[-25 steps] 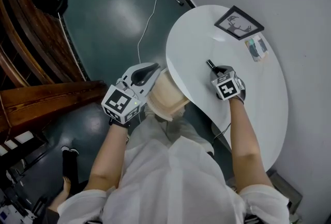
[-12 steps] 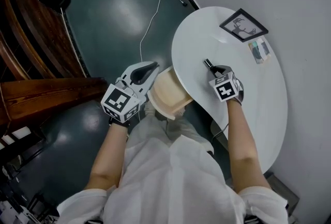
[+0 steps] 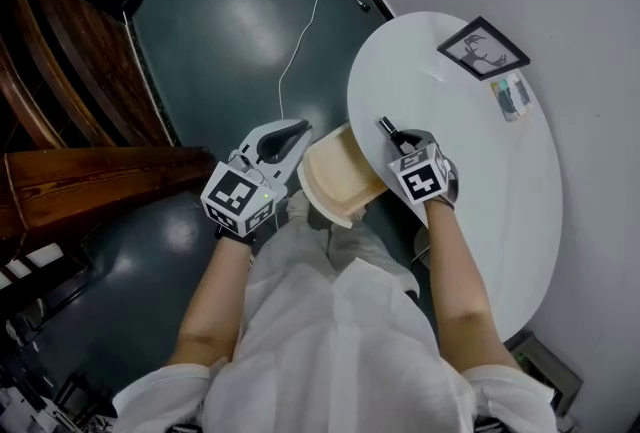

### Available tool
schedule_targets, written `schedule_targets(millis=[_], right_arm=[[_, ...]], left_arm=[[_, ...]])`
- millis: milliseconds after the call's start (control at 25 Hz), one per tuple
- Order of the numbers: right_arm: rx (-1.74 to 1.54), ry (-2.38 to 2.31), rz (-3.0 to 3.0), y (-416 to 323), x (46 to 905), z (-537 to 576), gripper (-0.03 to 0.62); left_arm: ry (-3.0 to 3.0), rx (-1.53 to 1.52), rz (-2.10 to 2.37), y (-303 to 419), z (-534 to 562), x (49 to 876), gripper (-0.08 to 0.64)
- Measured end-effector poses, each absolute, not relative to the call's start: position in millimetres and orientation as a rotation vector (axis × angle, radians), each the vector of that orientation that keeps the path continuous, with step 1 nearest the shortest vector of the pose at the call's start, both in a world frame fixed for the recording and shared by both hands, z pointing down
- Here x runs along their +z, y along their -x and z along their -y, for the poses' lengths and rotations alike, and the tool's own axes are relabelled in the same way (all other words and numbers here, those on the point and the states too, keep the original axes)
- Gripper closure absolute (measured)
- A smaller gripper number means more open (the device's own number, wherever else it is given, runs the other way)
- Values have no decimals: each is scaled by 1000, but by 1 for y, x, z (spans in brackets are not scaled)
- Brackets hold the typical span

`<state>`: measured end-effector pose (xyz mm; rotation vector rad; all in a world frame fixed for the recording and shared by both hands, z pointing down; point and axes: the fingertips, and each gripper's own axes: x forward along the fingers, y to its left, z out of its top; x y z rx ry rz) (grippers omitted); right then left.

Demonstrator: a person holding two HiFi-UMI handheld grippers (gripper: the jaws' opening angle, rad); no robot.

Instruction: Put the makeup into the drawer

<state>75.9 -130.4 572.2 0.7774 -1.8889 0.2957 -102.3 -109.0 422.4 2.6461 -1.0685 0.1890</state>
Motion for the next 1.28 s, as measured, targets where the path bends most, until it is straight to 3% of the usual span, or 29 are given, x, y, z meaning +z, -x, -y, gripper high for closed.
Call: schedule_targets(millis=[1280], right_arm=[[549,-785,1888,26,663,42,508]], left_arm=[[-2651,320,944,127,87,472,540]])
